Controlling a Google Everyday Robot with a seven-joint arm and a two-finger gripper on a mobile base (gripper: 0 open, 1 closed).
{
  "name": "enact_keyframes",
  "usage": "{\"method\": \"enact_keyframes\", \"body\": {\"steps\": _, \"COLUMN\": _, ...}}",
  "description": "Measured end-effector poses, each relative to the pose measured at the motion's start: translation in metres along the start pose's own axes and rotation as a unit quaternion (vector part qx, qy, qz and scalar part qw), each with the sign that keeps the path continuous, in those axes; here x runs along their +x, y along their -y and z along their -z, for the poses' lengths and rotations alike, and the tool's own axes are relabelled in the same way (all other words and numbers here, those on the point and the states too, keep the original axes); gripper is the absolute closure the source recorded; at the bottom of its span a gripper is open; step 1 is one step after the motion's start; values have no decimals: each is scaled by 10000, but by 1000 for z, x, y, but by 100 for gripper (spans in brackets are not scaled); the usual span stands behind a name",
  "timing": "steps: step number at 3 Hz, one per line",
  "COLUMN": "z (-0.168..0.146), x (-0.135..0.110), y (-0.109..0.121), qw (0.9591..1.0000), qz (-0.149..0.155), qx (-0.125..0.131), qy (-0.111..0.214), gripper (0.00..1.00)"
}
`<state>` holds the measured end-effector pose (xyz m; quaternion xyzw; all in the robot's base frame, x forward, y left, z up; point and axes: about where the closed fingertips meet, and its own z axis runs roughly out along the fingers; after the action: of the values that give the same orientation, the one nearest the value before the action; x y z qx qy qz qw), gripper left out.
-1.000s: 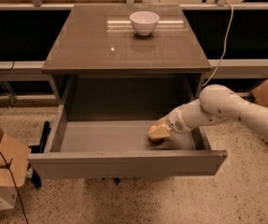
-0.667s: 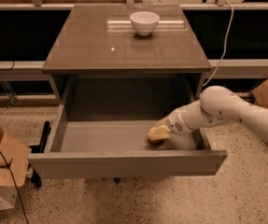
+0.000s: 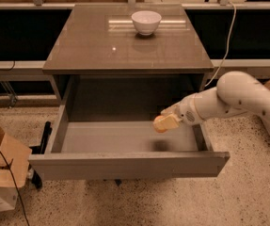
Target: Pick orange from top drawer and place on counter
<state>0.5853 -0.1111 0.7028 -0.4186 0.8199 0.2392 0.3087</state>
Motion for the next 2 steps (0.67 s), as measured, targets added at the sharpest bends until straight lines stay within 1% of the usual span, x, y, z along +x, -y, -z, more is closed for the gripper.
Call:
{"method": "enact_keyframes", "body": {"steps": 1, "z": 50, "x": -33, "y": -2, "qw": 9993, "qz": 267, "qx": 203, "qy": 155, "gripper": 100}}
{"method": "enact_keyframes", "body": {"steps": 2, "z": 105, "x": -81, "y": 19, "qw": 9966, "qz": 568, "qx": 598, "qy": 39, "gripper": 100}}
